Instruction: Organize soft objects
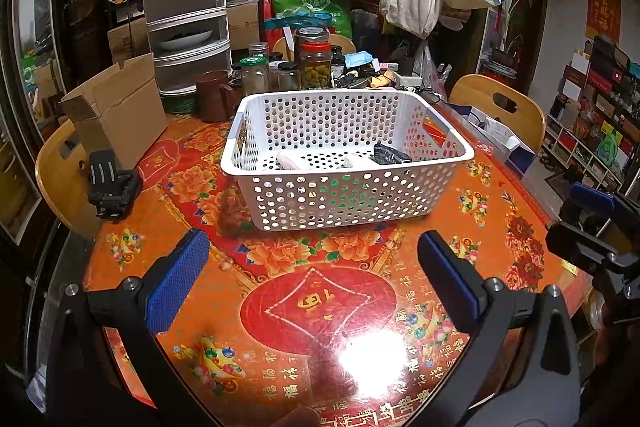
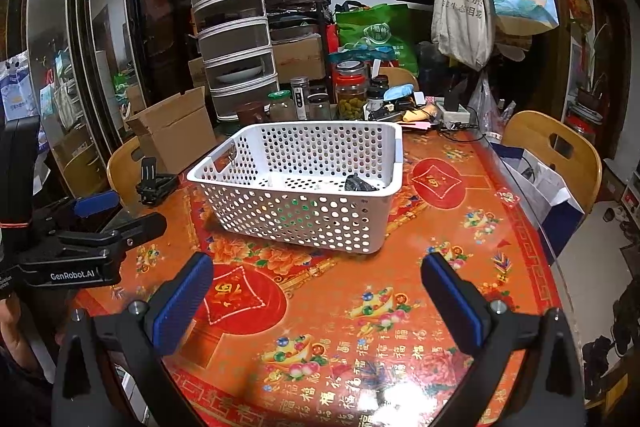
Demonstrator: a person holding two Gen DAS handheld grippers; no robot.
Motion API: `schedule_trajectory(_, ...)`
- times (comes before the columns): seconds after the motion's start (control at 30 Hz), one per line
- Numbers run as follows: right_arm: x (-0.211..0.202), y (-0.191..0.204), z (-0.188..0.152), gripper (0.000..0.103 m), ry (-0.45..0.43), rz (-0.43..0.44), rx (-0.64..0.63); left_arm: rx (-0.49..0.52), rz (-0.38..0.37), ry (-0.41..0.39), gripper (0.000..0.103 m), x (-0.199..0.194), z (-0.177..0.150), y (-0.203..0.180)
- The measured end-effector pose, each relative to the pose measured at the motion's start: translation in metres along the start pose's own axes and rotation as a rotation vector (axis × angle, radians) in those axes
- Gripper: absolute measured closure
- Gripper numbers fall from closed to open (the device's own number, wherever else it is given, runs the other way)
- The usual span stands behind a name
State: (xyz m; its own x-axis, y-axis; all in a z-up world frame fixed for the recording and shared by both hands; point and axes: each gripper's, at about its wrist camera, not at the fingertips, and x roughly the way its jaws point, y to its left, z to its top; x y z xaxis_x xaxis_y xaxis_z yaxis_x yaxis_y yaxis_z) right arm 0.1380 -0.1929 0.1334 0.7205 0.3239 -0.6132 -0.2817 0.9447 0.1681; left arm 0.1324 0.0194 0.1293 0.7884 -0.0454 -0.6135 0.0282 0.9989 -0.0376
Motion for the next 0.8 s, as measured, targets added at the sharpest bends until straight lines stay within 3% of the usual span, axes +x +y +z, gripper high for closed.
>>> schedule_trajectory(0.8,0.0029,0.0014,-0.0014,0.0,0.005,0.011,0.001,0.011,-0.01,0.014,0.0,0.0068,-0.0032,0.0023)
